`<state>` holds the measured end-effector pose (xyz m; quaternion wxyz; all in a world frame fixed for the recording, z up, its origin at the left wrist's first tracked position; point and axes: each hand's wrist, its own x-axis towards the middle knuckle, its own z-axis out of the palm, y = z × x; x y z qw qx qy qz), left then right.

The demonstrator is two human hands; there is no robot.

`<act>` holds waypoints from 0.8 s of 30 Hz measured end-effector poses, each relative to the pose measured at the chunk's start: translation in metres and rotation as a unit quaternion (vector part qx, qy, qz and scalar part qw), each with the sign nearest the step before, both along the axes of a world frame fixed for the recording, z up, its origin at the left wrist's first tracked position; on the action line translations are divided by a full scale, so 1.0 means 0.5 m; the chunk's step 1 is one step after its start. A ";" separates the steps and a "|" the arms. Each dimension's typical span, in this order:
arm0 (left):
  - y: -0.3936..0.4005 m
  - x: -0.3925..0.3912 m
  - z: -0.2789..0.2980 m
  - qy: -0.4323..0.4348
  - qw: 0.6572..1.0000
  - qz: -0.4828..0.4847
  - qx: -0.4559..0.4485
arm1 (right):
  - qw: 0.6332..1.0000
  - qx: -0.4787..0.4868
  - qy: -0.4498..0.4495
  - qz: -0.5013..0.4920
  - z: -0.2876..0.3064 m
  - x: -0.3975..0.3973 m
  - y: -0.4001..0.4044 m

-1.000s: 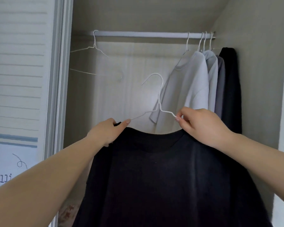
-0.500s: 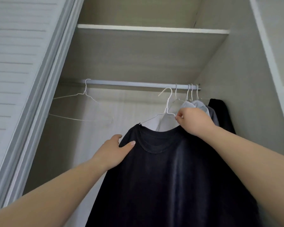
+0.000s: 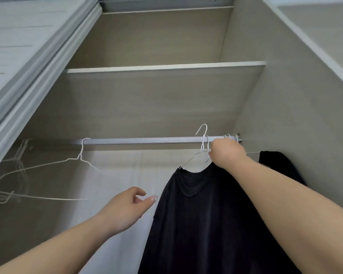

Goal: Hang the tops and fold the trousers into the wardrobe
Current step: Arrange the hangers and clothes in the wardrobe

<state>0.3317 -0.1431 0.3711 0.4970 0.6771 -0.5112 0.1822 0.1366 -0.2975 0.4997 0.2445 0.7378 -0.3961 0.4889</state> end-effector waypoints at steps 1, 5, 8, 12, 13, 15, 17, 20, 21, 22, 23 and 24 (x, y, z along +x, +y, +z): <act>-0.009 0.003 0.006 -0.002 1.000 0.000 -0.001 | 1.000 -0.004 0.002 -0.007 0.005 0.006 -0.011; -0.037 0.013 0.027 -0.013 1.000 0.004 -0.003 | 1.000 0.000 0.011 -0.022 0.027 0.031 -0.051; -0.057 0.021 0.035 -0.023 1.000 0.017 -0.002 | 1.000 -0.011 0.008 -0.022 0.043 0.053 -0.072; -0.073 0.030 0.041 -0.027 0.999 0.029 -0.006 | 0.999 -0.031 0.007 -0.024 0.060 0.080 -0.092; -0.075 0.031 0.041 -0.026 0.999 0.031 -0.006 | 0.999 -0.026 0.004 -0.020 0.065 0.085 -0.096; -0.080 0.033 0.039 -0.024 0.999 0.034 -0.009 | 1.000 -0.011 0.002 -0.014 0.069 0.096 -0.107; -0.084 0.035 0.033 -0.023 0.999 0.035 -0.004 | 1.000 0.004 0.021 -0.017 0.060 0.107 -0.115; -0.088 0.041 0.018 -0.014 1.000 0.019 0.005 | 0.997 0.012 0.064 -0.044 0.049 0.114 -0.117; -0.088 0.042 0.012 -0.009 1.000 0.013 0.004 | 0.995 0.000 0.079 -0.064 0.051 0.112 -0.110; -0.085 0.044 0.003 -0.002 1.000 0.007 0.003 | 0.992 -0.023 0.090 -0.082 0.051 0.113 -0.100; -0.082 0.043 -0.005 0.008 1.000 -0.001 0.002 | 0.990 -0.055 0.094 -0.093 0.052 0.113 -0.088; -0.079 0.043 -0.015 0.022 1.000 -0.006 0.002 | 0.988 -0.087 0.092 -0.084 0.052 0.118 -0.075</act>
